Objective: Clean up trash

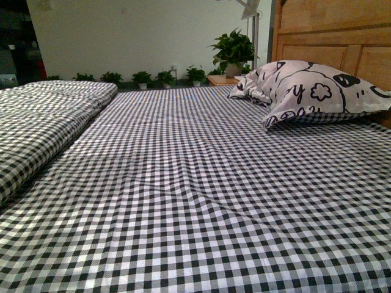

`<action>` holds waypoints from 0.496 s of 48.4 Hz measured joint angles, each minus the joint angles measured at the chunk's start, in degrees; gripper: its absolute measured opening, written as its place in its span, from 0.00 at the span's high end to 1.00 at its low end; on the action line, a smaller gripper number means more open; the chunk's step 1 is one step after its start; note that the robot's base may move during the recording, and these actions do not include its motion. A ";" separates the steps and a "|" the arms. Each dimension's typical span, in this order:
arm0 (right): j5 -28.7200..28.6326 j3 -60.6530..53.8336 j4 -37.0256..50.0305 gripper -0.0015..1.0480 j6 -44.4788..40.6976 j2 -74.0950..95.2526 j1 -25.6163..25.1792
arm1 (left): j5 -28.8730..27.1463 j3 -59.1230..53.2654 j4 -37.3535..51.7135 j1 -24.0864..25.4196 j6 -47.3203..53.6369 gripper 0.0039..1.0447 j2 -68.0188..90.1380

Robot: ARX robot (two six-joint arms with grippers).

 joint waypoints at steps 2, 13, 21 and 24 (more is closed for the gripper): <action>0.02 0.00 0.00 0.81 0.00 0.00 0.00 | 0.00 0.00 0.00 0.00 0.00 0.73 0.00; 0.00 0.00 0.00 0.81 -0.02 0.00 0.00 | 0.00 0.00 0.00 0.00 0.00 0.73 0.00; 0.00 0.00 0.00 0.81 -0.02 0.00 0.00 | 0.00 0.00 0.00 0.00 0.00 0.73 0.00; 0.00 0.00 0.00 0.81 -0.02 0.00 0.00 | 0.00 0.00 0.00 0.00 -0.02 0.73 0.00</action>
